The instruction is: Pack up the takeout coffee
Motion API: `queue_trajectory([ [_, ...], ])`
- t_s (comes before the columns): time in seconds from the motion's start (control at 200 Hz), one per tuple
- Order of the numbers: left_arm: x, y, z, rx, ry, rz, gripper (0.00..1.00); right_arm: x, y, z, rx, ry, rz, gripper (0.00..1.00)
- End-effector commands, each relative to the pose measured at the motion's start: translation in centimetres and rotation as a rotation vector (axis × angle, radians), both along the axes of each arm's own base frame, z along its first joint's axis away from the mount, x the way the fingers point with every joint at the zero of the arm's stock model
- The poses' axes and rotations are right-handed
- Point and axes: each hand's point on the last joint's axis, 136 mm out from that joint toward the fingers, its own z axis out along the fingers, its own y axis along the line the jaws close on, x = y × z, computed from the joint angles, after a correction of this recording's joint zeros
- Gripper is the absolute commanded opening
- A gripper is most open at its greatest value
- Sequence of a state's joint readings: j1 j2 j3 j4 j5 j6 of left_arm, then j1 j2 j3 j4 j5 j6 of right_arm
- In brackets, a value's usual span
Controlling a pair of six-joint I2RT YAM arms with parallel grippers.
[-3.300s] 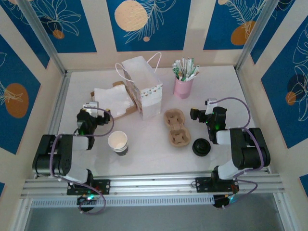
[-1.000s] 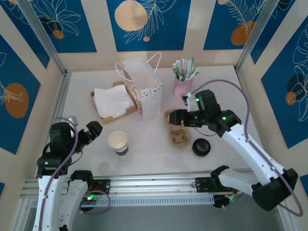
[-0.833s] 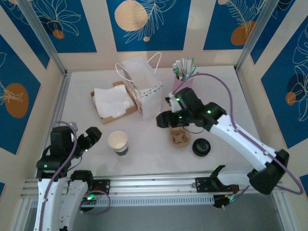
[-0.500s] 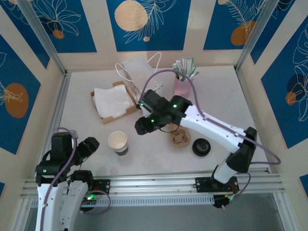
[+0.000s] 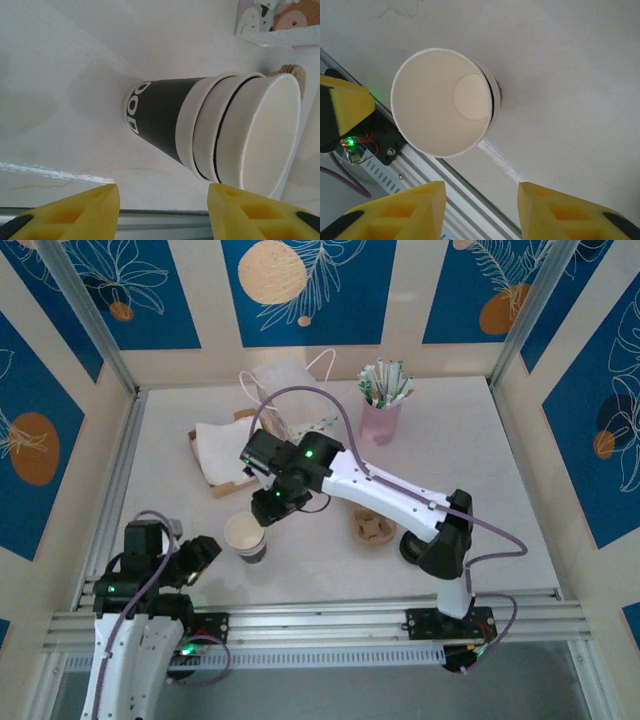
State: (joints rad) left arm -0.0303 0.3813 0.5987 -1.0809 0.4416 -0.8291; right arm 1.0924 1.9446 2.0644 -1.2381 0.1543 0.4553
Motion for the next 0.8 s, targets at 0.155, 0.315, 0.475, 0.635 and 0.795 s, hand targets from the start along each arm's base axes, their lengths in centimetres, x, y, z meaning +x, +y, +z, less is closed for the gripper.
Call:
queue_trajectory([
  [0.155,0.4,-0.6,-1.0,-0.03,0.006,-0.023,0.43,-0.3,1.6,-2.0,-0.067,0.043,0.065,0.4],
  [0.315,0.6,-0.5,-1.0,-0.029,0.0,-0.025,0.43,0.2,2.4,-3.3,-0.1,0.048,0.076,0.36],
  [0.475,0.6,-0.6,-0.9,-0.037,-0.003,-0.029,0.43,0.6,2.9,-4.1,-0.119,0.046,0.081,0.34],
  [0.635,0.8,-0.8,-0.8,-0.045,-0.012,-0.036,0.43,0.8,3.0,-5.0,-0.141,0.052,0.077,0.33],
  [0.795,0.9,-1.0,-1.0,-0.061,-0.013,-0.041,0.45,0.9,3.0,-5.6,-0.154,0.057,0.076,0.33],
])
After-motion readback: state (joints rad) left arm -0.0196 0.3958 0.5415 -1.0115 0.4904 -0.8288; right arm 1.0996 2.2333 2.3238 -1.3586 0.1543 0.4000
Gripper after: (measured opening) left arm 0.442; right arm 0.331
